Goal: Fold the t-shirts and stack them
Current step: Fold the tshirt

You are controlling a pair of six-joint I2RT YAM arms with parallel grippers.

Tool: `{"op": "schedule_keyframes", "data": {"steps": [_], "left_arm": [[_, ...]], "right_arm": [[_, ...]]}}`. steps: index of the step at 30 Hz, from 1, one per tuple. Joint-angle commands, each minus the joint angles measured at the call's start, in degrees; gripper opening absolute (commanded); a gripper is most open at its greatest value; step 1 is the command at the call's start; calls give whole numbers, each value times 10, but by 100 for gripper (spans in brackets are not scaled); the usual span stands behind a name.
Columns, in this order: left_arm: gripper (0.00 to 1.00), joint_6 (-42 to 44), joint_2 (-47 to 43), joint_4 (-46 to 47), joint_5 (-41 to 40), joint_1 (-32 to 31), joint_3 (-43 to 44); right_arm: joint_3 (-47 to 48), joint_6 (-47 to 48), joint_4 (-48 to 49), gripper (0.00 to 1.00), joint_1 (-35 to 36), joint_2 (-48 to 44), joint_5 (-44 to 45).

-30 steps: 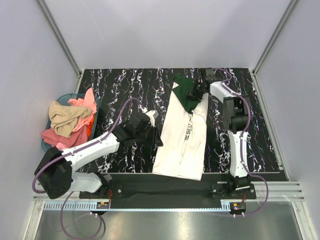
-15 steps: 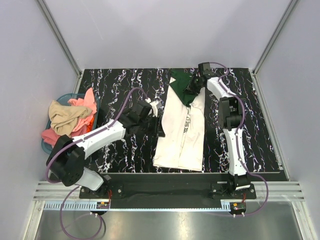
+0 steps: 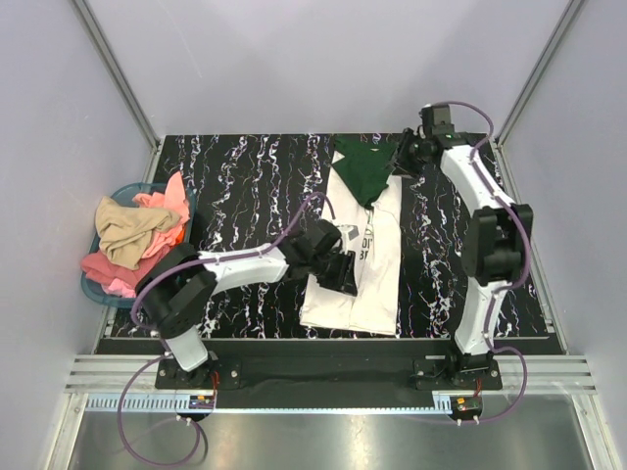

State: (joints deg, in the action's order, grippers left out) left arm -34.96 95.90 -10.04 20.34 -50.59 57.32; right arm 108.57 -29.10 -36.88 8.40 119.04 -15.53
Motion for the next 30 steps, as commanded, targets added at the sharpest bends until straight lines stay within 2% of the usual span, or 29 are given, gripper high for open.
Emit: {"op": "schedule_keyframes", "data": {"steps": [1, 7, 17, 20, 21, 22, 30], "left_arm": [[35, -5, 32, 40, 1, -18, 39], [35, -7, 82, 26, -19, -36, 67], [33, -1, 133, 7, -29, -50, 92], [20, 0, 132, 5, -29, -51, 90], [6, 0, 128, 5, -23, -51, 90], [0, -1, 125, 4, -21, -53, 91], [0, -62, 60, -6, -64, -63, 54]], "right_arm": [[-108, 20, -4, 43, -18, -75, 14], [-247, 29, 24, 43, -48, -175, 8], [-365, 35, 58, 42, -57, -252, -4], [-386, 38, 60, 42, -58, -263, -4], [-398, 38, 62, 43, -59, -266, -4], [-405, 40, 64, 43, -58, -267, -1], [-417, 44, 145, 38, -64, -223, -19]]}}
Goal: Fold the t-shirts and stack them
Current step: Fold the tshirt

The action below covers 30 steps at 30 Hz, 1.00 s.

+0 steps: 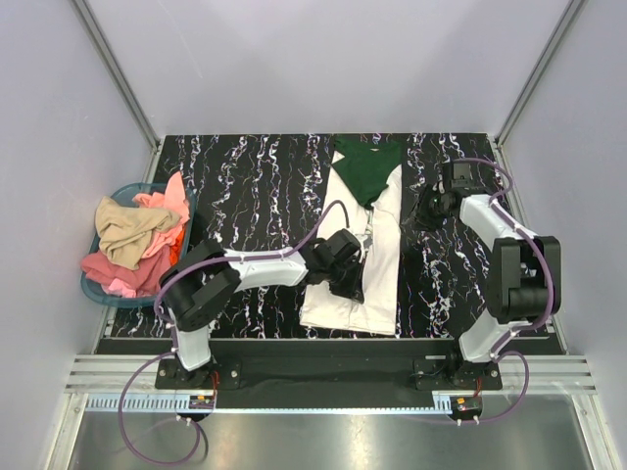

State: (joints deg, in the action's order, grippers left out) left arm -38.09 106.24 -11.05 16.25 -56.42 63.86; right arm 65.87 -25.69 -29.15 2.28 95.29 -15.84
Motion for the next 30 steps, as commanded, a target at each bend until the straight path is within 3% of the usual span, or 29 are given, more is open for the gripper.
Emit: {"op": "schedule_keyframes", "data": {"steps": [1, 9, 15, 19, 22, 30], "left_arm": [[0, -43, -45, 7, -25, -5, -21], [0, -81, -50, 25, -47, -11, -57], [8, -98, -34, 32, -36, -16, -61], [18, -78, -55, -12, -57, -16, -35], [23, -53, -75, -53, -63, -16, 0], [21, 13, -158, -100, -12, 13, 13]], "right_arm": [[14, 4, 77, 37, -3, 28, -21], [33, -10, 116, 34, -2, 84, -55], [15, -14, 114, 35, -2, 80, -47], [-7, -44, 48, 36, 2, 12, -27], [-74, -73, 18, 38, 22, -64, -19], [-272, -181, -16, 36, 129, -263, -2]]}}
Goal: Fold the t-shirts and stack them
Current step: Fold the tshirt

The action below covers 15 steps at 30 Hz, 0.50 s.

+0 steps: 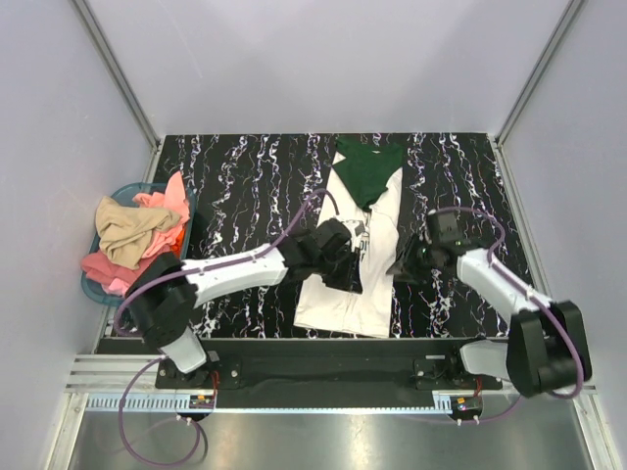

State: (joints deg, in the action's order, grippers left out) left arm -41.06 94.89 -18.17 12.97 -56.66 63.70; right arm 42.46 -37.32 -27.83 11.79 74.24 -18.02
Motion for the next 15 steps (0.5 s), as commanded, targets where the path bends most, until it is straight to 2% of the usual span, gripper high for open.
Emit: {"op": "schedule_keyframes", "data": {"steps": [1, 5, 6, 7, 11, 15], "left_arm": [[20, 55, -55, -34, 20, 21, 5], [21, 50, -131, -18, 29, 69, -87], [21, 48, -143, -11, 36, 99, -123], [22, 50, -154, -12, 43, 113, -139], [24, 63, -222, -25, 36, 181, -221], [24, 50, -256, 9, 50, 198, -279]], "right_arm": [[-45, -73, -27, 35, 50, -64, 24], [-33, -121, -16, 30, 139, -84, 52], [-25, -140, -16, 30, 163, -74, 66], [-17, -147, -15, 29, 205, -66, 91], [33, -181, -6, 31, 310, 12, 129], [69, -200, 3, 31, 383, 80, 160]]}}
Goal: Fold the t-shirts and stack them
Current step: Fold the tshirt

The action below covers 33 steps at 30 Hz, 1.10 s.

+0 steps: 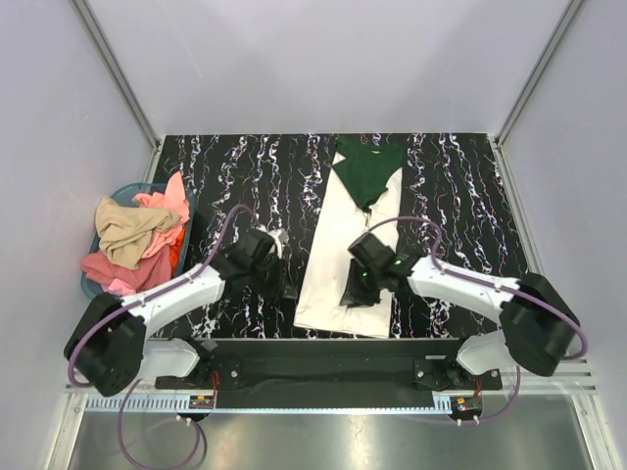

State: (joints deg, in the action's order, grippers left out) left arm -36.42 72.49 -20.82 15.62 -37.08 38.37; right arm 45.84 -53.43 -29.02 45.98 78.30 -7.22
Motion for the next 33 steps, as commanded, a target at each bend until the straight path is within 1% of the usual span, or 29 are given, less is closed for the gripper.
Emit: {"op": "schedule_keyframes", "data": {"steps": [1, 2, 3, 5, 6, 8, 9, 12, 13, 18, 22, 26, 31, 33], "left_arm": [[20, -9, -32, 48, 34, 3, -36], [17, -16, -31, 63, 55, 3, -46], [15, -24, -31, 89, 62, -4, -65], [13, -36, -36, 101, 60, -13, -78], [13, -37, -38, 102, 55, -24, -85], [13, -40, -45, 104, 46, -30, -92], [13, -43, -45, 110, 45, -33, -97], [11, -44, -48, 112, 47, -34, -95], [11, -44, -52, 114, 48, -35, -94], [12, -43, -49, 117, 45, -52, -83], [11, -46, -17, 134, 41, -68, -95], [11, -51, 9, 144, 1, -90, -115], [9, -73, 27, 154, -21, -121, -138], [10, -77, 16, 153, -9, -126, -133]], "right_arm": [[41, -40, 18, 31, 49, 51, 56], [49, -42, 20, 29, 65, 62, 57], [50, -43, 22, 29, 69, 80, 56], [50, -44, 26, 26, 76, 91, 54], [46, -47, 27, 22, 82, 96, 52], [35, -48, 35, 17, 85, 99, 49], [31, -48, 36, 13, 87, 102, 48], [14, -48, 39, 4, 88, 108, 43], [2, -50, 39, 0, 87, 109, 43], [-29, -59, 38, 0, 87, 90, 56], [-37, -59, 39, 0, 88, 86, 55], [-47, -62, 37, 0, 88, 76, 59], [-59, -64, 36, 0, 89, 50, 55], [-54, -61, 35, 9, 88, 39, 45]]}}
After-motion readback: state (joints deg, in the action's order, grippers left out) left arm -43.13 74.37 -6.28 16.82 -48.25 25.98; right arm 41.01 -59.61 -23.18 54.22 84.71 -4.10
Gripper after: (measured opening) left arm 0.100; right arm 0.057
